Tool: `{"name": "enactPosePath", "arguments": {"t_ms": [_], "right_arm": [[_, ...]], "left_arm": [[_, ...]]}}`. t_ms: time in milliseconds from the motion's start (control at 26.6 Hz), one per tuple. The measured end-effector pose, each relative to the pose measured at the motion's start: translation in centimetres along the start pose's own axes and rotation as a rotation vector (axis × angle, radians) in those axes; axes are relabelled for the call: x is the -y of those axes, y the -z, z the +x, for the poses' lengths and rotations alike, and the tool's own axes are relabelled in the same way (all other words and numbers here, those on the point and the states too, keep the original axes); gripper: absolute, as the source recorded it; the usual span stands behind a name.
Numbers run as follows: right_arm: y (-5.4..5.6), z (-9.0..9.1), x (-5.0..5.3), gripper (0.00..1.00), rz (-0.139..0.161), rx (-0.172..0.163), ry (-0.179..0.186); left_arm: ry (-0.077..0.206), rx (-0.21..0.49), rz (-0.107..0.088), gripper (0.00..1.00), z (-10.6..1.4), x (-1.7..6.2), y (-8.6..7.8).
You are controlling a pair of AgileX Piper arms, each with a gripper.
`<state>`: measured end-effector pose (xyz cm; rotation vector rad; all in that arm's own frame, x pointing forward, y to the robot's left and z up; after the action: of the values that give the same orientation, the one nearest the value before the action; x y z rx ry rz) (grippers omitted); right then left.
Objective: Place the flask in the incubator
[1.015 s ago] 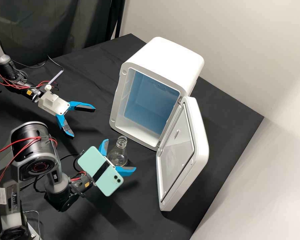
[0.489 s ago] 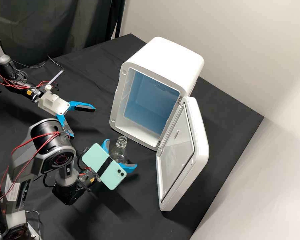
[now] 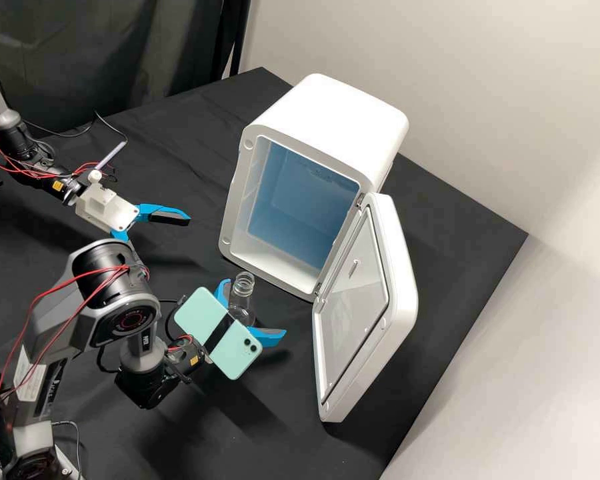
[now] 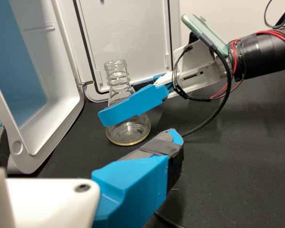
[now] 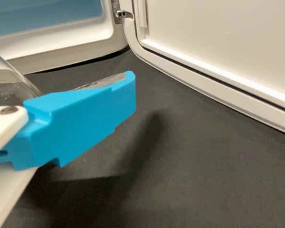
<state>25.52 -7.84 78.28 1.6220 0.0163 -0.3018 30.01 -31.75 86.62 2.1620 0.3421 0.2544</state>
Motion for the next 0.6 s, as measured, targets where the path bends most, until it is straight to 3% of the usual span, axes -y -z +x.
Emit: {"name": "enactPosePath", "arguments": {"t_ms": [75,113,301,601], "right_arm": [[0.13,0.23,-0.1,1.0,-0.005,-0.008,-0.004],[0.15,0.28,-0.16,0.0,-0.006,-0.008,-0.006],[0.35,0.56,-0.23,0.0,-0.001,-0.002,-0.027],[0.53,0.61,-0.05,0.0,-0.008,-0.008,-0.02]], "left_arm": [[0.0,0.0,0.0,1.0,0.0,0.0,0.0],[0.0,0.0,0.0,1.0,0.0,0.0,0.0],[0.0,0.0,0.0,1.0,0.0,0.0,0.0],[0.0,0.002,0.001,1.0,0.0,0.0,-0.01]]}}
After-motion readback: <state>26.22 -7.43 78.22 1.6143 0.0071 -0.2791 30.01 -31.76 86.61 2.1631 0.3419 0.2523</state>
